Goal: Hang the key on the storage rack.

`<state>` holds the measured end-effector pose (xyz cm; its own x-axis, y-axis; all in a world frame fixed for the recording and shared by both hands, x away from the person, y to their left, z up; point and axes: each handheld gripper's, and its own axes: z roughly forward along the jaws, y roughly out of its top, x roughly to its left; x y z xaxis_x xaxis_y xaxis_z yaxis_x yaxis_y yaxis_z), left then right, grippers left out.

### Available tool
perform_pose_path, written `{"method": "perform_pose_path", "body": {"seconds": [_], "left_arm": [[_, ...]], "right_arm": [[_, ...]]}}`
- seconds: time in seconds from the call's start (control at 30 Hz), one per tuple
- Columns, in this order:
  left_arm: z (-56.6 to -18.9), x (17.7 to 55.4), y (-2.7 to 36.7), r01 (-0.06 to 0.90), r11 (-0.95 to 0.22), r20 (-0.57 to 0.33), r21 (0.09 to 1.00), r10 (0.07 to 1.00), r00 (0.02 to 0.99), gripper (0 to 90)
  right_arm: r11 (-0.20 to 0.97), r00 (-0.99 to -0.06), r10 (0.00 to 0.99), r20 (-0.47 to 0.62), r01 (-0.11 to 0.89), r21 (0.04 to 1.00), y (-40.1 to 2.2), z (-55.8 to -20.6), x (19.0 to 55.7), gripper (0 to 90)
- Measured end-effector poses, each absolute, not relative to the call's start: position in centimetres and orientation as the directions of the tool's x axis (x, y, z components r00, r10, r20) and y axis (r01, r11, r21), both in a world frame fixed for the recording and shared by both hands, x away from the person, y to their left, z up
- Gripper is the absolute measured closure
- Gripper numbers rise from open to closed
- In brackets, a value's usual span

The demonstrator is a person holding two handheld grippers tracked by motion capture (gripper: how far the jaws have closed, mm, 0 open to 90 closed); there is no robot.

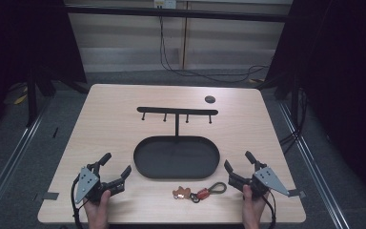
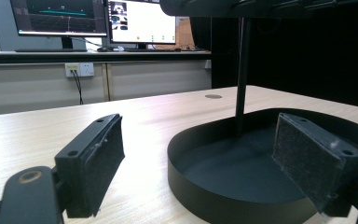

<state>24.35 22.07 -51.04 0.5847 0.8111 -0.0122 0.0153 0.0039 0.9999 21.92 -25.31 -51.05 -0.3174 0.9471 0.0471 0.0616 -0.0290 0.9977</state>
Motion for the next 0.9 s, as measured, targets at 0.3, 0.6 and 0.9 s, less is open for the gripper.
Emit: {"method": "perform_pose_path", "body": {"seconds": [0.3,0.6,0.9], "left_arm": [[-51.0,24.3,22.1,0.015,-0.001,-0.008,1.000,0.812,0.583,16.0],[-51.0,24.4,22.1,0.021,0.001,-0.013,1.000,0.815,0.579,16.0],[-51.0,24.3,22.0,0.019,0.006,-0.016,1.000,0.815,0.579,16.0]], "right_arm": [[-0.024,-0.304,0.951,0.049,0.084,0.996,-25.2,-51.0,22.2,13.4],[-0.063,-0.323,0.938,0.126,0.199,0.978,-25.5,-50.7,23.6,15.4],[-0.020,-0.428,0.892,0.146,0.284,0.959,-25.1,-48.8,23.7,25.3]]}}
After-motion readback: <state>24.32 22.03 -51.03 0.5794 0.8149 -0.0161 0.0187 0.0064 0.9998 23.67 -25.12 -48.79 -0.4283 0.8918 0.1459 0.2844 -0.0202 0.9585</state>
